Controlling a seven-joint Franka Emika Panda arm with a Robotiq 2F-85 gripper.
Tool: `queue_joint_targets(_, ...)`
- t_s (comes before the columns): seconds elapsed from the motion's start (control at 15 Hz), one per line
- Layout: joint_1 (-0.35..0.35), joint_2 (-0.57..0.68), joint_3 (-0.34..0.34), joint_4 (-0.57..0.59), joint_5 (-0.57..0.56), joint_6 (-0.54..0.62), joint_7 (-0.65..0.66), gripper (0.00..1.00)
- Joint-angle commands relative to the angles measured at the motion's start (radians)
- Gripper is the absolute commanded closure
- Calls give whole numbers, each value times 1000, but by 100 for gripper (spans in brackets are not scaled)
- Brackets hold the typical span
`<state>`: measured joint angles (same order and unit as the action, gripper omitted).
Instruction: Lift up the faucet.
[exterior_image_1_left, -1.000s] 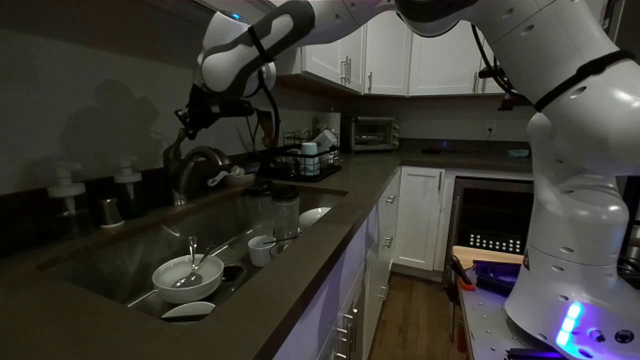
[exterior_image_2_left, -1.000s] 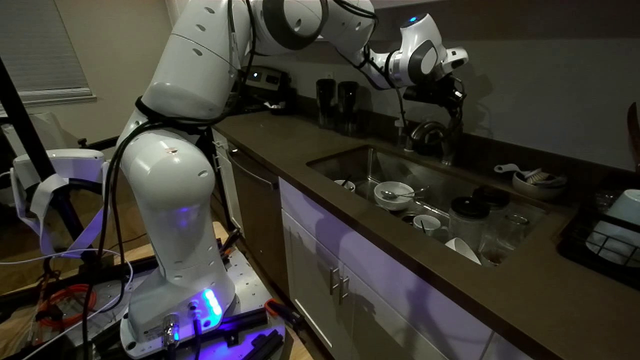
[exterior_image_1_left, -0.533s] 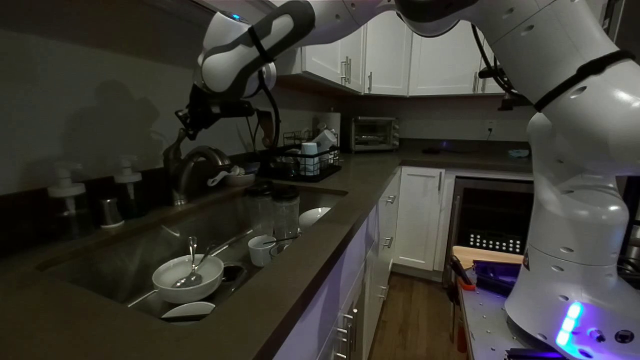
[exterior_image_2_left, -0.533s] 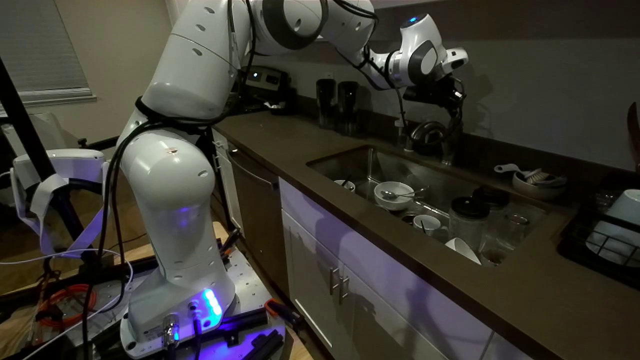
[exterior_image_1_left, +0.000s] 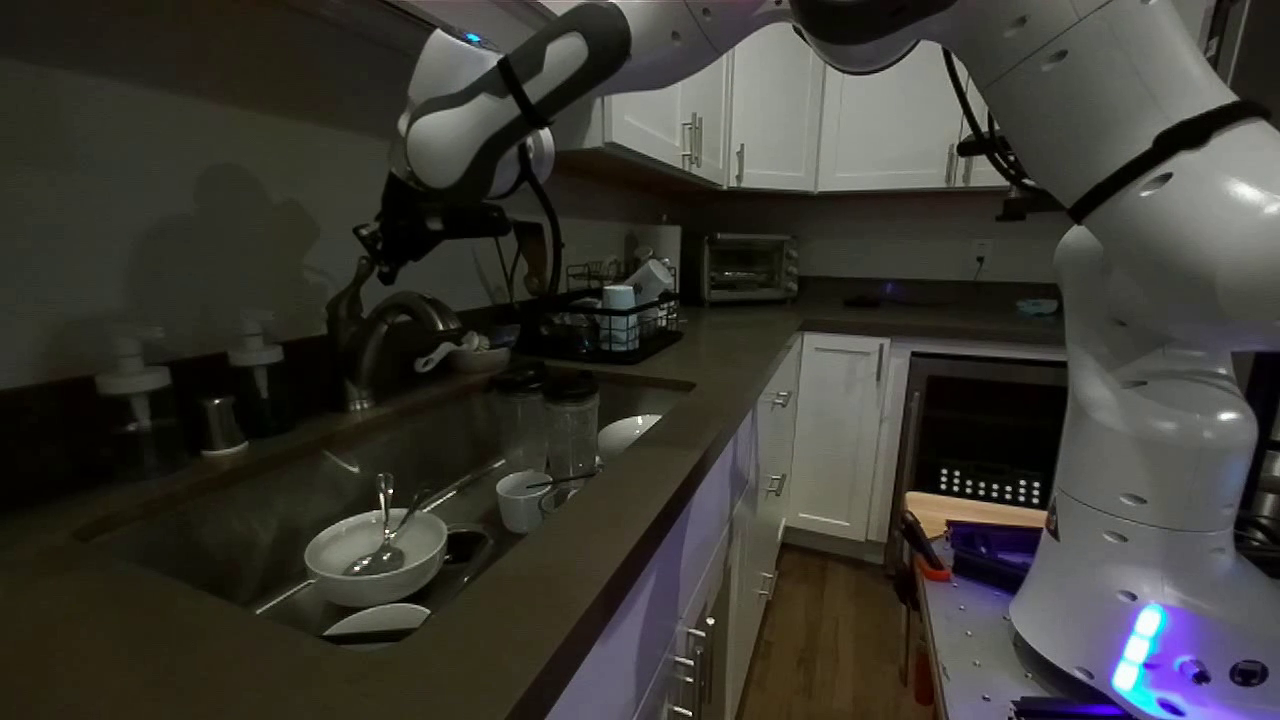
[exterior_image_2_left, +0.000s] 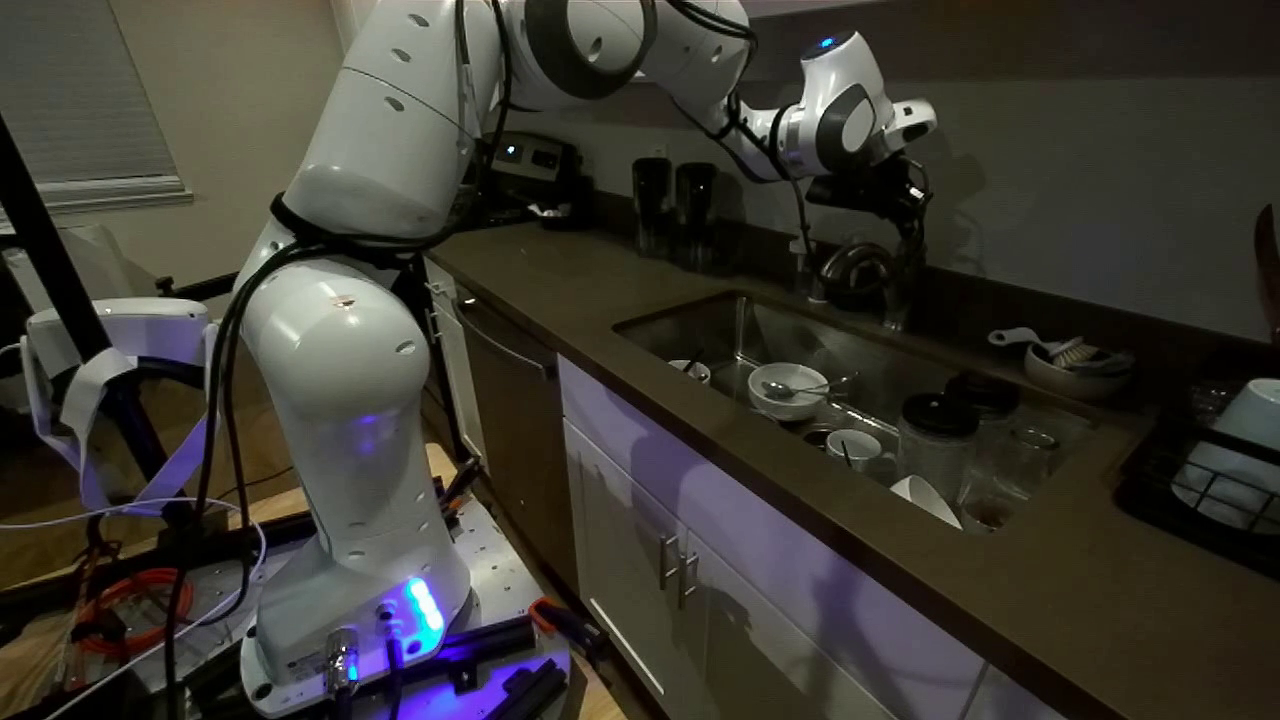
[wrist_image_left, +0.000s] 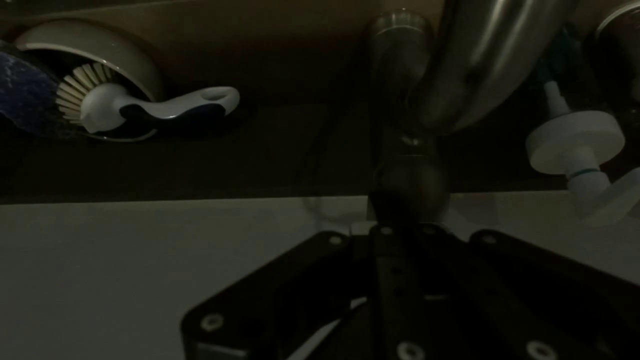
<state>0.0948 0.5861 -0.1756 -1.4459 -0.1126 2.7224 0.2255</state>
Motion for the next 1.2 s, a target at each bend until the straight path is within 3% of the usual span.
queue_joint_targets(0.0, -5, -47, 15, -64, -4, 13, -1, 100)
queue_joint_targets(0.67, 44, -106, 7, -197, -25, 107, 22, 100)
queue_joint_targets(1.13, 87, -89, -50, -175, -52, 133, 34, 100)
